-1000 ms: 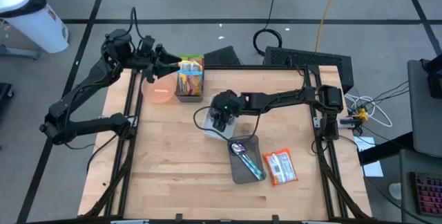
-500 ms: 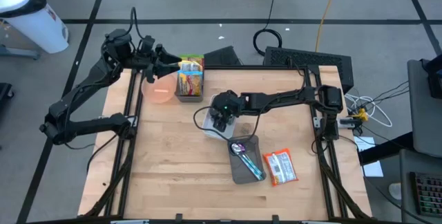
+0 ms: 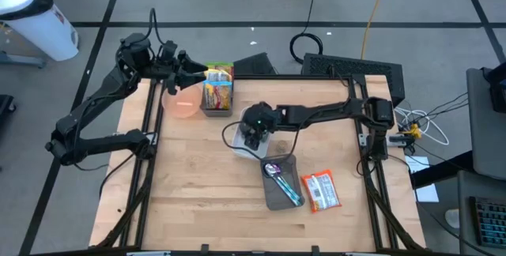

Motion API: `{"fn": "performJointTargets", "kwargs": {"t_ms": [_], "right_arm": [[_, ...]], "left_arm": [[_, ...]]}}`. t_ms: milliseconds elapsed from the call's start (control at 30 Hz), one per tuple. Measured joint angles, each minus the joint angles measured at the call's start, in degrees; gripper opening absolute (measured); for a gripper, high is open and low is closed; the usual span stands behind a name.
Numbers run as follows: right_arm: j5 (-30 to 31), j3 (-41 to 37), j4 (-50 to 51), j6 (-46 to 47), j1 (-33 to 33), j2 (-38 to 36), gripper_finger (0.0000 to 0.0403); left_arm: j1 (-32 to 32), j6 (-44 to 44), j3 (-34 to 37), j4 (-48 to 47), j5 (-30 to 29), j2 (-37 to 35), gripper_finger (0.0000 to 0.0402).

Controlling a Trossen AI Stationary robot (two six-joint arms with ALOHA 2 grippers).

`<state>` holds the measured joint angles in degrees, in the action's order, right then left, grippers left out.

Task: Pick & Place Food Item
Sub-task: Put the orange noodle pack into the top black bin

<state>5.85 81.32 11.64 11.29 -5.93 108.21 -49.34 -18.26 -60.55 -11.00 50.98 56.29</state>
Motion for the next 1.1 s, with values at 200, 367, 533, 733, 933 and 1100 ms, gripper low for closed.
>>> {"fn": "performJointTargets", "kwargs": {"t_ms": [200,367,533,733,933,1100], "right_arm": [[0.16,0.02,0.43,-0.84,-0.01,-3.8,0.0271],[-0.02,0.04,0.26,1.42,-0.02,-7.37,0.027],[-5.31,0.02,-1.07,6.45,0.31,-10.21,0.027],[-13.36,-0.02,-4.66,12.96,0.33,-11.32,0.0265],[-16.82,0.04,-10.8,19.02,0.33,-11.3,0.0263],[-18.02,0.04,-13.97,22.65,0.42,-11.42,0.0259]], "left_arm": [[0.0,0.0,0.0,0.0,0.02,0.0,0.028],[1.28,0.11,0.0,-0.07,-0.06,0.06,0.028],[6.39,-0.11,0.0,0.06,-2.65,1.77,0.028],[13.73,-0.22,0.0,1.99,-9.13,5.38,0.028],[19.69,0.17,0.0,2.37,-9.51,9.35,0.028],[22.75,-0.92,0.0,6.47,-10.54,13.07,0.028]]}}
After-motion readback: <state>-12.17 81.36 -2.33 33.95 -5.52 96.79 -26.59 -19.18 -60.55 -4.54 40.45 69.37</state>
